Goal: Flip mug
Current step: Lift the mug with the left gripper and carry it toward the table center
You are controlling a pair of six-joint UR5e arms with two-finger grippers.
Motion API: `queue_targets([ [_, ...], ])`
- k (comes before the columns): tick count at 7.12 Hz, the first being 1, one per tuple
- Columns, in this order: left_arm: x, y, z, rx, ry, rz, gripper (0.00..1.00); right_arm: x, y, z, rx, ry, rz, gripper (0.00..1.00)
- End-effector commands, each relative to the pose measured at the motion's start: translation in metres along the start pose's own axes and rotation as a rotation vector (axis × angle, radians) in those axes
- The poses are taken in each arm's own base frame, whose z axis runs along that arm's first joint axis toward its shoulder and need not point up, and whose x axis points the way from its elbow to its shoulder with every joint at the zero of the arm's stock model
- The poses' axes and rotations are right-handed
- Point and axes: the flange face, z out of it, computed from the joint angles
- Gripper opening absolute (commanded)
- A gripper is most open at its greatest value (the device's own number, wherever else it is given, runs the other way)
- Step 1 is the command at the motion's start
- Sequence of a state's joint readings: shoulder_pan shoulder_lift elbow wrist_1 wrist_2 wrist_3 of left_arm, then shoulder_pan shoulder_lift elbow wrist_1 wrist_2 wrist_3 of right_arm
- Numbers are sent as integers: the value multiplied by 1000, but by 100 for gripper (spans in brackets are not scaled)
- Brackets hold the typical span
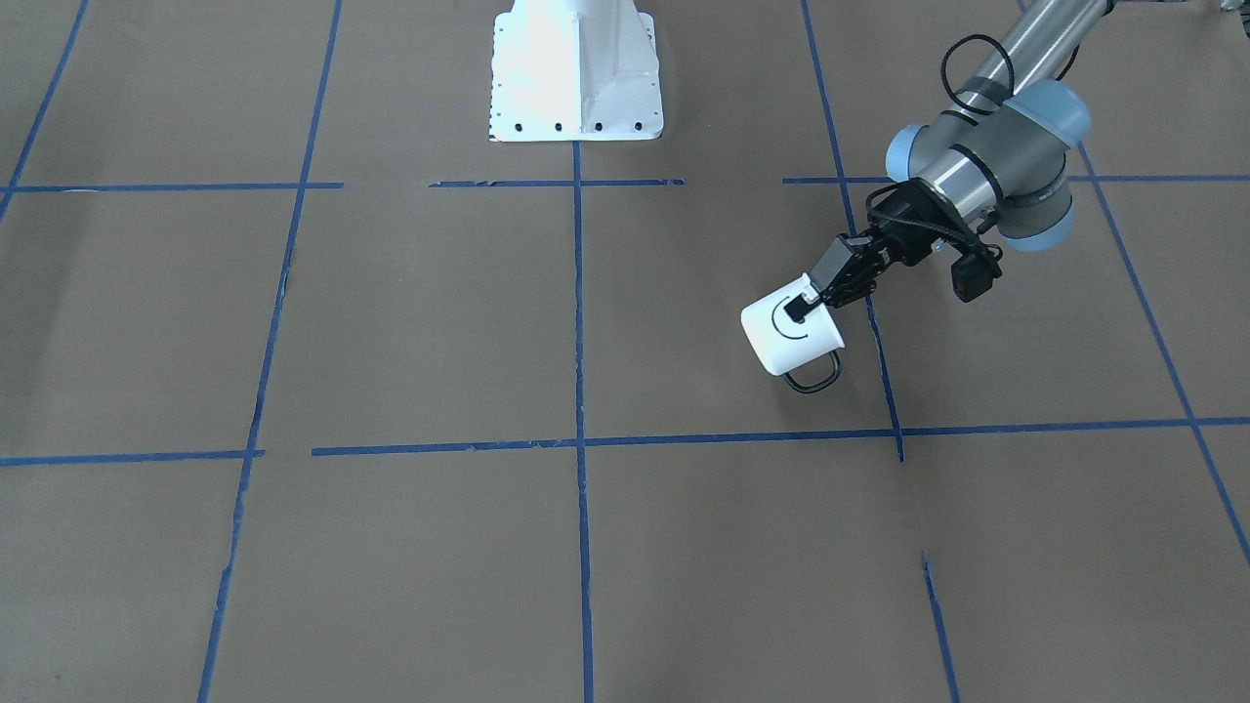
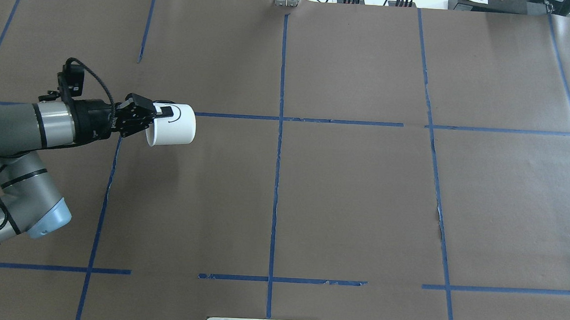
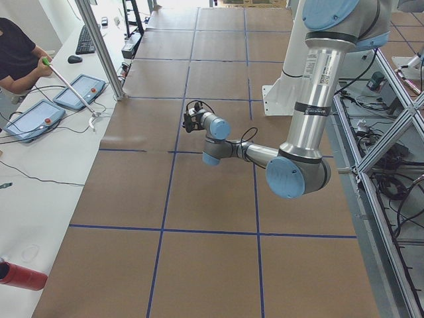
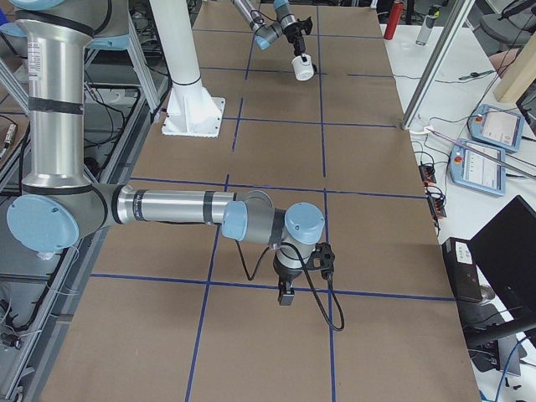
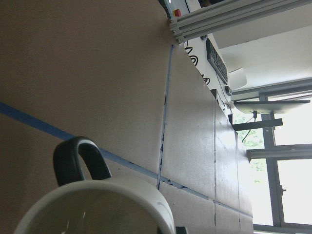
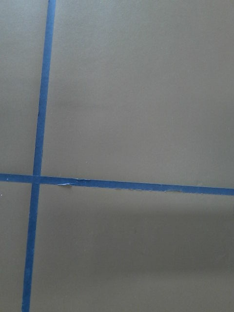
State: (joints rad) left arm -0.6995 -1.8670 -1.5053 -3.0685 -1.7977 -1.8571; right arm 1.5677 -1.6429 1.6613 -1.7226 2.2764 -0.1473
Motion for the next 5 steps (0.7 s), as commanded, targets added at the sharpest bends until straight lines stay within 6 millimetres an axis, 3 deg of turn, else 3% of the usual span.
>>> queue_targets([
  [1,78,20,71,28,-159,-85,0,0,0,0,0,0,0,100],
  [2,114,51,112,25,-279,-110,0,0,0,0,0,0,0,100],
  [3,147,69,145,36,-371,-125,0,0,0,0,0,0,0,100],
  [5,189,115,198,61,-585,-149,0,0,0,0,0,0,0,100],
])
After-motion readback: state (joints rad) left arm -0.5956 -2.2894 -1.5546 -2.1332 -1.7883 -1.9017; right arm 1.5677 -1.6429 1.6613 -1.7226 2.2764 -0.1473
